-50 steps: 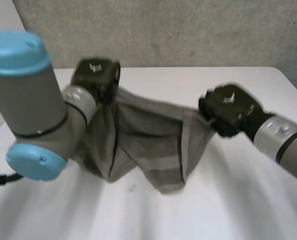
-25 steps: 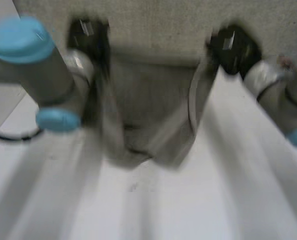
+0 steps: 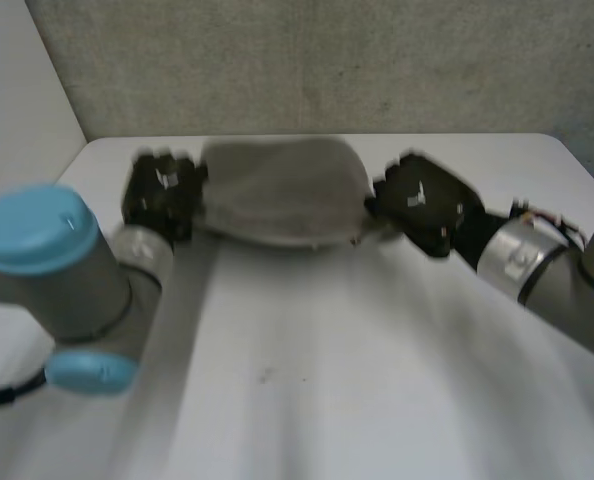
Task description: Fold the towel.
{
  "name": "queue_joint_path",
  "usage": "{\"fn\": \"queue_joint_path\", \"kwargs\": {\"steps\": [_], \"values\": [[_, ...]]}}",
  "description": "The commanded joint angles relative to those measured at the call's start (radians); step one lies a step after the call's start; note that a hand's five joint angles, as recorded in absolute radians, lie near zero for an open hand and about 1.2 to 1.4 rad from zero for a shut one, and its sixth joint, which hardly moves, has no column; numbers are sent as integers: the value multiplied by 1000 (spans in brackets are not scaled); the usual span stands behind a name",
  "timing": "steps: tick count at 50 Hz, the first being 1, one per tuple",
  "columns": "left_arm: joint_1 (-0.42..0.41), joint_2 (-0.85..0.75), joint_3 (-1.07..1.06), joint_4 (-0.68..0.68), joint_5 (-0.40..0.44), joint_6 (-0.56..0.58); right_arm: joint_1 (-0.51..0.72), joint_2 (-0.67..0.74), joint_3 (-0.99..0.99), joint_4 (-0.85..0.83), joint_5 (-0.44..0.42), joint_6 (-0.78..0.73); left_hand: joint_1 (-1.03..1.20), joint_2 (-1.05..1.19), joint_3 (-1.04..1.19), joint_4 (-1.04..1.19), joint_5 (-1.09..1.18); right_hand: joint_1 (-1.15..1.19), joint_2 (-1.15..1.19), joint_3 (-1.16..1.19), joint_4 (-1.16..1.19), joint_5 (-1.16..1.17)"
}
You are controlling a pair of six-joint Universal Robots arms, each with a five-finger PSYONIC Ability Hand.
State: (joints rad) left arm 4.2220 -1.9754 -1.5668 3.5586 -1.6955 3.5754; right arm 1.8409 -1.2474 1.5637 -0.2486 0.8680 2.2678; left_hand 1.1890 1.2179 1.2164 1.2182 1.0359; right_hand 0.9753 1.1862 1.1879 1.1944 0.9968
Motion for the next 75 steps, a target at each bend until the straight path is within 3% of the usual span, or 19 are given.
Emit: {"fn": "queue_joint_path", "kwargs": {"steps": [1,7,9,12,17,21,26,31,43,59,75], "values": [[-54,-83,-136,-1,-9,-3,-31,100,156,57,11,-86,207,178,180,178,186,421,210,208,202,225],[-60,-72,-139,-3,-9,-3,-31,111,190,75,16,-76,207,178,180,178,186,70,-141,-143,-149,-126],[-77,-63,-139,-6,-9,-3,-29,103,199,106,34,-54,207,178,180,178,186,-439,-649,-651,-658,-635],[-89,-57,-137,-6,-9,-3,-26,92,196,156,103,16,207,178,180,178,186,-605,-816,-818,-824,-801],[-105,-26,-137,-7,-10,-3,-28,54,184,221,184,189,207,178,180,178,186,-635,-846,-847,-854,-831],[-108,-17,-137,-6,-10,-3,-29,11,180,236,195,322,207,178,180,178,186,-641,-852,-853,-860,-837],[-116,1,-134,-6,-12,-4,-35,-72,196,236,215,611,207,178,180,178,186,-638,-849,-850,-857,-834],[-117,20,-127,-6,-12,-7,-31,-109,231,259,247,766,207,178,180,178,186,-626,-837,-839,-845,-822],[-116,58,-104,-11,-12,-56,-19,-58,315,171,434,783,207,178,180,178,186,-518,-729,-730,-737,-714],[-111,58,-96,-30,-10,-104,-16,60,317,65,444,783,207,178,180,178,186,-394,-605,-607,-613,-590],[-106,50,-93,-30,-10,-104,29,69,308,46,447,800,207,178,180,178,186,-335,-546,-548,-554,-531]]}}
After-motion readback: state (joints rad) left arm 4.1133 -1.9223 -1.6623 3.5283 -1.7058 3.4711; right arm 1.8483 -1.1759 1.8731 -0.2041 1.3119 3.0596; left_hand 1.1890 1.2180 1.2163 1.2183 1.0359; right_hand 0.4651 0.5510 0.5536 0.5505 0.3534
